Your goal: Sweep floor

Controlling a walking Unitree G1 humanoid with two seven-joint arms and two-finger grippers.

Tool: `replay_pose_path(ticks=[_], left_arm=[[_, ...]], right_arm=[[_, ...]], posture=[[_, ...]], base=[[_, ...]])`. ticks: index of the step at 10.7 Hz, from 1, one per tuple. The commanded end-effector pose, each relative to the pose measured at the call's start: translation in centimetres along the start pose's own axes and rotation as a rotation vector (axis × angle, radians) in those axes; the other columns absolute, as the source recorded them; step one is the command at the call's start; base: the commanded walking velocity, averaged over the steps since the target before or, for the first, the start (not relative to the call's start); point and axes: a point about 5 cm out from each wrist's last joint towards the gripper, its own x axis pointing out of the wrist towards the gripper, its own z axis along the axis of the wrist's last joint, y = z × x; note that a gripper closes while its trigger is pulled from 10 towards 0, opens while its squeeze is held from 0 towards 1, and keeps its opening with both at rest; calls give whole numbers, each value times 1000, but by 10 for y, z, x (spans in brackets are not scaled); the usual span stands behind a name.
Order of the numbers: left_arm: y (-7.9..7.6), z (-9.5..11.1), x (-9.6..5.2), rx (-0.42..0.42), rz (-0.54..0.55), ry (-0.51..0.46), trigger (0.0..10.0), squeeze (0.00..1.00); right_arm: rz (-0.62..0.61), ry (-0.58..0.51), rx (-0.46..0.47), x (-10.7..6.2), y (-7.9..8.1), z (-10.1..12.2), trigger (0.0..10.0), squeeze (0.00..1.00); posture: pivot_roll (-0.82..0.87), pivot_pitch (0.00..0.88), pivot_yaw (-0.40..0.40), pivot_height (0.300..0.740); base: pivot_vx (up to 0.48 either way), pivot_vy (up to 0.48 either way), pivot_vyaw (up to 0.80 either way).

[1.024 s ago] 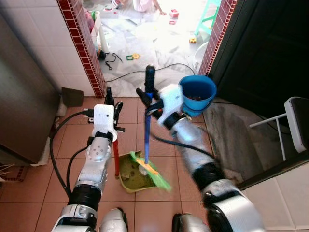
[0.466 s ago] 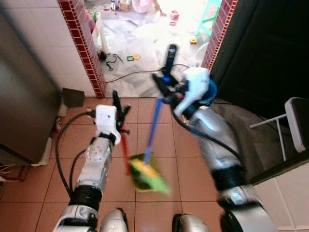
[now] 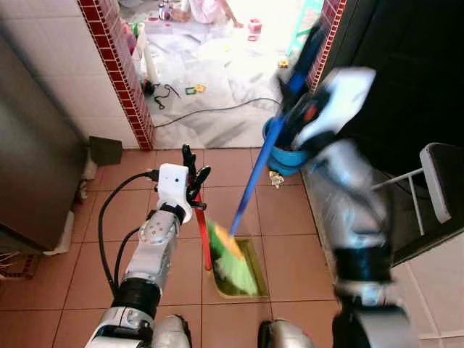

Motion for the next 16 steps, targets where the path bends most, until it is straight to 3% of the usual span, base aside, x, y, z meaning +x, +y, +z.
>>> replay_pose_path(ticks=[1,3,5,7,8,9,10,12,13,16], left_arm=[[-2,1,3,1,-19,11,10000,0],[-4,0,4,17,-32,24,10000,0],[-1,3,4,23,-49,17,10000,0],[0,6,3,17,-61,1,10000,0],[-1,16,-1,-2,-115,-53,10000,0],[1,24,-7,-2,-149,-103,10000,0],[7,29,-16,-6,-192,-137,10000,0],[10,33,-24,22,-236,-133,10000,0],[11,37,-28,78,-241,-136,10000,0],[9,37,-30,23,-224,-131,10000,0]], right_arm=[[3,-115,-30,6,0,27,10000,0],[-86,-95,-128,4,-27,29,10000,0],[-144,-45,-208,-7,-41,18,10000,0],[-235,22,-297,-24,-55,3,10000,0],[-312,82,-320,-43,-63,-13,10000,0],[-244,84,-461,-52,-51,-20,10000,0],[-275,129,-433,-62,-42,-35,10000,0],[-345,229,-364,-75,-40,-58,10000,0],[-345,241,-356,-78,-39,-63,10000,0],[-365,263,-342,-77,-40,-68,10000,0]], posture=[[-88,20,20,740],[-84,15,13,740],[-83,22,24,740],[-87,23,32,740],[-87,21,36,740],[-84,25,44,740],[-91,23,43,740],[-76,15,39,740],[-70,10,35,740],[-65,6,33,740]], base=[[0,0,0],[0,0,0],[0,0,0],[0,0,0],[0,0,0],[0,0,0],[0,0,0],[0,0,0],[0,0,0],[0,91,-402]])
